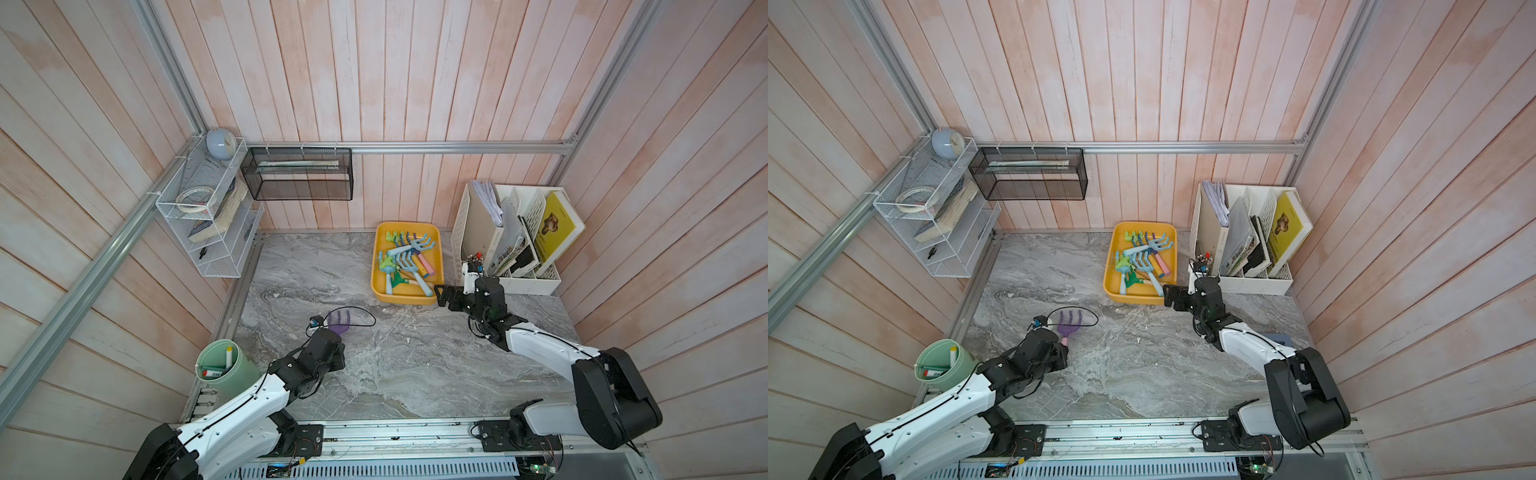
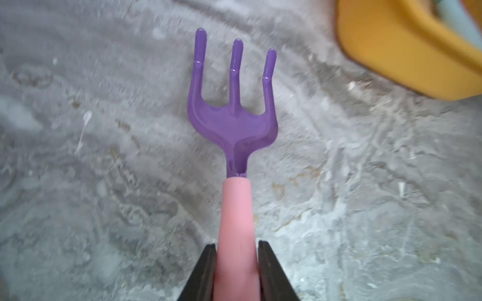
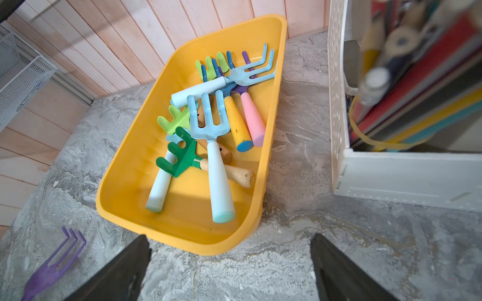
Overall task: Take the hand rake out of the storage box
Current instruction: Place the rake at the center of the board.
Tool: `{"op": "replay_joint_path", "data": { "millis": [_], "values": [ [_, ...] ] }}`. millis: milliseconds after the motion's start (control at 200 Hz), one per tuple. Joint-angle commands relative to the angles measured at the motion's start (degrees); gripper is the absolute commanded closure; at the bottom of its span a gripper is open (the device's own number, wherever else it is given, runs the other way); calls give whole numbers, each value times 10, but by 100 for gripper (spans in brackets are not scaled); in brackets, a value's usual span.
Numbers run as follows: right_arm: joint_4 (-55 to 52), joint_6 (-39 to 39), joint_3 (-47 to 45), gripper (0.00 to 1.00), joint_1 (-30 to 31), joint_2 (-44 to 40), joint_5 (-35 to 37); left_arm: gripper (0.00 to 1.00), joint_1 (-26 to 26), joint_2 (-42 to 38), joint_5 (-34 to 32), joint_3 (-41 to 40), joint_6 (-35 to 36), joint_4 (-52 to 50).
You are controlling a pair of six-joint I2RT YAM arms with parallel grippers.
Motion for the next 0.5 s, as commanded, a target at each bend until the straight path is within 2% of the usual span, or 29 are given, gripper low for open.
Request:
{"op": "replay_joint_path", "data": {
  "millis": [0,90,145,210,245,310,380,495],
  "values": [
    [1,3,-5,2,-3,0,10,100,-7,-3,-5,-17,-74,-16],
    [2,4,-4,2,-4,4,8,97,-8,-8,13,-23,-79,-28],
    [2,4,-2,2,-4,6,7,91,-8,-12,23,-25,-83,-33],
    [2,4,-2,2,-3,8,6,79,-8,-14,30,-26,-82,-36],
    [2,4,-2,2,-4,9,7,68,-7,-14,30,-26,-84,-38],
    [4,4,-3,2,-3,9,7,61,-7,-9,28,-25,-92,-39],
    [4,4,-4,2,-4,10,6,50,-7,1,24,-23,-98,-40],
    [3,3,-4,2,-4,11,6,48,-7,31,9,-1,-102,-51]
  ]
}}
